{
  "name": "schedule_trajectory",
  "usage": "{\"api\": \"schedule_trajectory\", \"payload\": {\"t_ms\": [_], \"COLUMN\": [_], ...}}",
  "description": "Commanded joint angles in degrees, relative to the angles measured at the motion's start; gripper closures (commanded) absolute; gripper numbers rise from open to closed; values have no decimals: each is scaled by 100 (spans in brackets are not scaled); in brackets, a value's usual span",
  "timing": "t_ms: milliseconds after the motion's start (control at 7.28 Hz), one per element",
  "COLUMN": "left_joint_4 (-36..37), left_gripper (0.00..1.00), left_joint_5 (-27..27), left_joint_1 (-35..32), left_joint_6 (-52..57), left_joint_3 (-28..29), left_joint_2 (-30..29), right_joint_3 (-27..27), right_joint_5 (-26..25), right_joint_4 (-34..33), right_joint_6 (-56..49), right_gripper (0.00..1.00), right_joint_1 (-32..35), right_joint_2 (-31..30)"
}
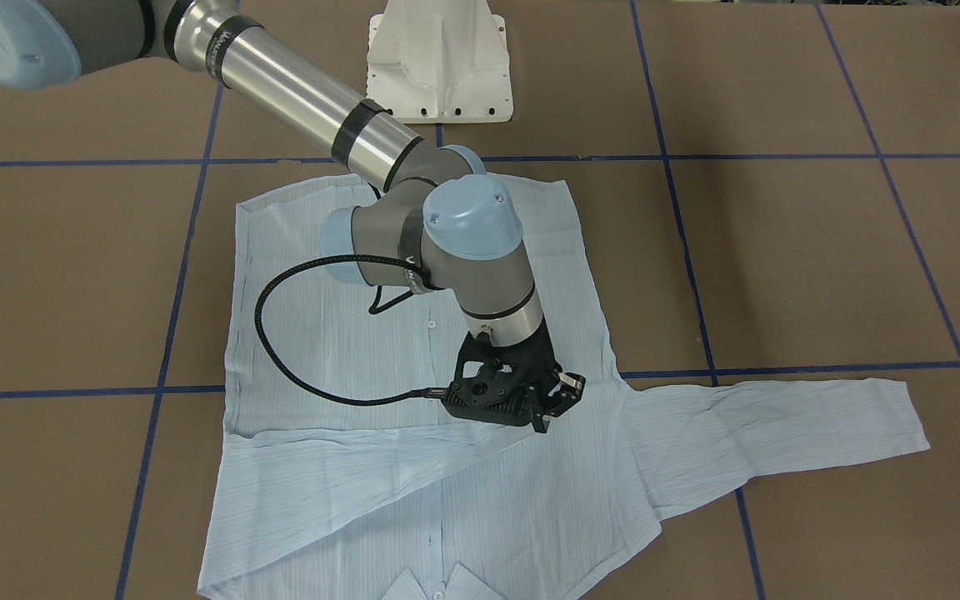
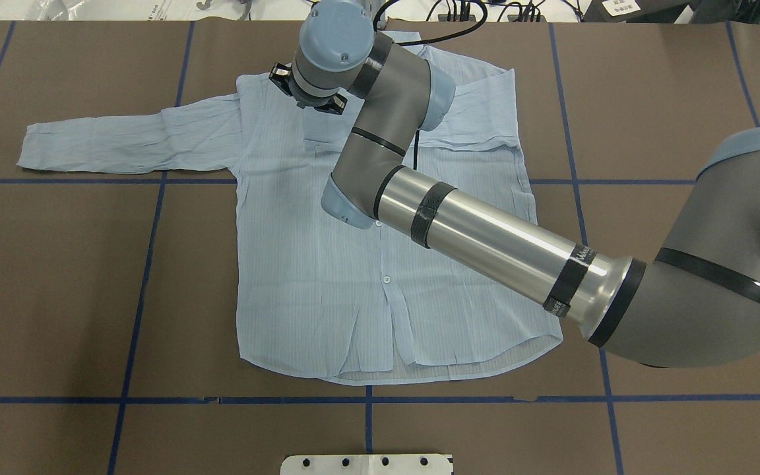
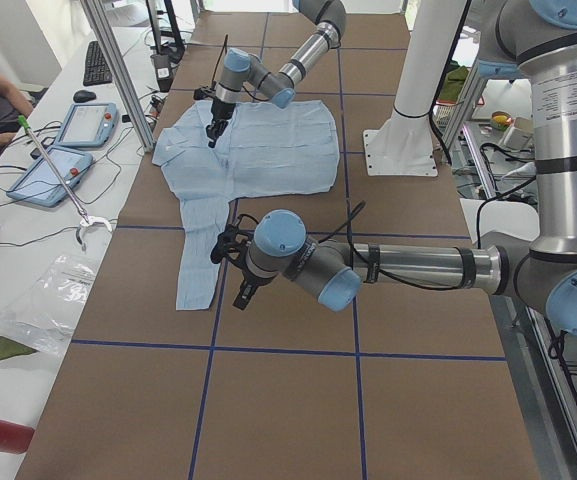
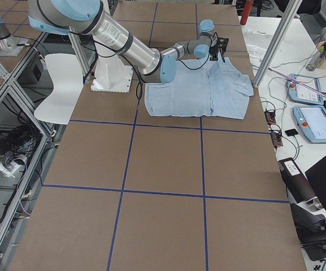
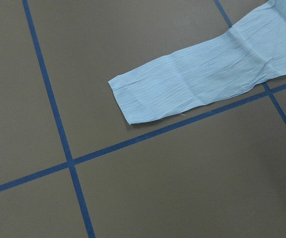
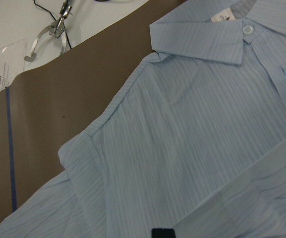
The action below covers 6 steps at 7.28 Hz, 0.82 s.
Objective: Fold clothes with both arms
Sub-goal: 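Carry the held sleeve with the right gripper across the shirt chest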
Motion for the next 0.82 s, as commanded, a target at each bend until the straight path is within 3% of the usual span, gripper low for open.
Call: {"api": "schedule_trajectory", "payload": {"t_ms": [0,275,549,687], "left_joint_4": [3,-67,-459,-497], "left_gripper": [1,2,1,4], "left_joint_5": [48,1185,1191,1190], "left_joint_1": [390,1074,1139,1157], "left_joint_6": [-595,-1142,-1286,-1356], "left_joint_3": [541,1181,2637,3219], "left_joint_2": [-706,-1498,-2228,-2562], "right_joint_3": [-14,47,1306,2462], "right_joint_5": [-43,1,403,632], "right_joint_4": [-462,-1112,-2096,-2405], "right_joint_6": [26,61,70,62], "right_gripper": [0,0,0,1], "right_joint_1": [-110,-102,134,231], "right_joint_2": [294,611,159,-680]}}
